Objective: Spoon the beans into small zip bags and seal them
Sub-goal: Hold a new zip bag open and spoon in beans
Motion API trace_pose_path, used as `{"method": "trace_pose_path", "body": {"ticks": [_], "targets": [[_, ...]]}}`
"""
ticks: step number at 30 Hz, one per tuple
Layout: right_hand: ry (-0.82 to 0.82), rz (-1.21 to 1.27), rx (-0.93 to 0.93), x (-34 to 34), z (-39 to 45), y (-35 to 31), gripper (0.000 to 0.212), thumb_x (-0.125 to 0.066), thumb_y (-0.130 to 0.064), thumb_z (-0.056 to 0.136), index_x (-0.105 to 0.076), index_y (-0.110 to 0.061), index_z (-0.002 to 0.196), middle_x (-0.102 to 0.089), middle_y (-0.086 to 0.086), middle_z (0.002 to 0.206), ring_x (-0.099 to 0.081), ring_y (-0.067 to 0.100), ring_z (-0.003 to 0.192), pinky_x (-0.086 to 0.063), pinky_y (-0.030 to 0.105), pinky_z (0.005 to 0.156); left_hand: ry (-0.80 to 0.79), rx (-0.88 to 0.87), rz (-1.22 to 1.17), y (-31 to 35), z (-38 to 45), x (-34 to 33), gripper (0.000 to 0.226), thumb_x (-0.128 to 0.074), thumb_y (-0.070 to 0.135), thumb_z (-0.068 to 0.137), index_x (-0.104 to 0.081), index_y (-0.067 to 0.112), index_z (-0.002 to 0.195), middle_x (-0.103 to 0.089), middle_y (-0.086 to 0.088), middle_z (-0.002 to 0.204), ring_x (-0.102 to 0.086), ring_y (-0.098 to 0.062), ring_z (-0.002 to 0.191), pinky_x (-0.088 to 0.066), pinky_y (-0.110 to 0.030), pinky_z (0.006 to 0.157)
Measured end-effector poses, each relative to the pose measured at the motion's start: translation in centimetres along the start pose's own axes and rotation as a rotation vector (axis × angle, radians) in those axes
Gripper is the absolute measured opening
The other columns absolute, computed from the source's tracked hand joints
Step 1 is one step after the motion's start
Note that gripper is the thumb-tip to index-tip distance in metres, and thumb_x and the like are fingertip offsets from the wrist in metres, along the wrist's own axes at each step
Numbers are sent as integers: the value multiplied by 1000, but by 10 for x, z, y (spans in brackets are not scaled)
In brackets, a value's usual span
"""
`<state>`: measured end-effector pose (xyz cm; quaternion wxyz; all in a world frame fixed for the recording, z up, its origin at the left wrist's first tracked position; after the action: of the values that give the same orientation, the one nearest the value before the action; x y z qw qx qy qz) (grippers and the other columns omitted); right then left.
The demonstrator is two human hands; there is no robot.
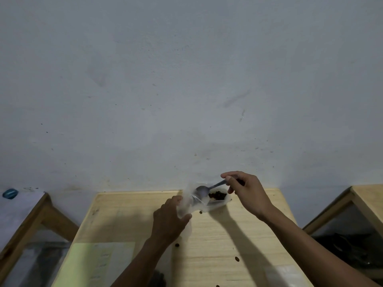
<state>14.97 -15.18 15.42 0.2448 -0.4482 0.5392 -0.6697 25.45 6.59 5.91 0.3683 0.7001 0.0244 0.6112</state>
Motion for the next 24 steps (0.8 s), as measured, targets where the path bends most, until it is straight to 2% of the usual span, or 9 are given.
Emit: {"method": "trace_pose_path", "body": {"ticks": [2,7,10,12,16,18,21,24], "targets": [[-24,-37,59,-5,-3,-6,18,-57,-18,98,-74,-22,102,-68,-6,87,-65,7,66,-41,8,62,-1,3,-10,-1,-2,0,62,-69,49,77,-50,24,130,-62,8,117,-62,-14,98,-52,-37,86],[-50,-74,166,-12,-6,-16,19,-55,-18,99,-73,-24,103,-64,-6,96,-65,8,69,-44,9,64,4,15,-24,-3,-5,2,60,-72,45,76,-51,23,127,-62,8,114,-61,-15,99,-51,-39,87],[17,-20,186,-8,-4,-20,18,-53,-17,100,-71,-21,103,-65,-6,93,-63,7,69,-44,10,62,6,17,-34,-3,-7,3,59,-72,47,76,-51,23,126,-62,8,112,-62,-15,97,-53,-40,85],[100,46,188,-2,-1,-21,17,-52,-19,100,-69,-21,102,-66,-3,87,-62,10,68,-46,15,62,7,28,-57,-4,-9,3,59,-72,48,76,-51,24,125,-62,9,111,-62,-13,95,-53,-39,84],[290,239,54,11,6,-3,16,-51,-19,100,-67,-16,100,-63,1,82,-58,16,60,-47,25,58,15,95,-160,-9,-20,4,59,-77,43,76,-53,23,126,-62,10,112,-59,-9,93,-53,-35,84],[344,305,-61,16,8,19,17,-49,-19,100,-66,-15,99,-61,3,83,-56,18,58,-46,28,58,3,111,-193,-13,-27,3,60,-77,46,76,-52,24,126,-62,9,114,-60,-10,95,-54,-38,86],[348,295,-218,14,4,64,18,-49,-20,100,-65,-17,94,-59,6,85,-54,18,57,-43,29,59,-12,140,-222,-23,-35,1,62,-76,48,74,-52,25,126,-62,8,116,-60,-13,100,-55,-45,87],[295,217,-322,6,-9,109,18,-50,-19,100,-65,-15,90,-59,12,85,-54,22,56,-41,30,57,12,170,-234,-30,-40,3,65,-74,51,68,-54,24,124,-63,8,113,-61,-15,100,-53,-45,87]]}}
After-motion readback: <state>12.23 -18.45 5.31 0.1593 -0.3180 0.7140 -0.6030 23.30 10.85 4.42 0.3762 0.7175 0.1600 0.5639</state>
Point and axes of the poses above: each hand's wrist, its own z-axis towards the middle knuckle, its own x-axis out of the back of the hand, y = z × x, the point moved 4 cm from there along z, towards the middle knuckle
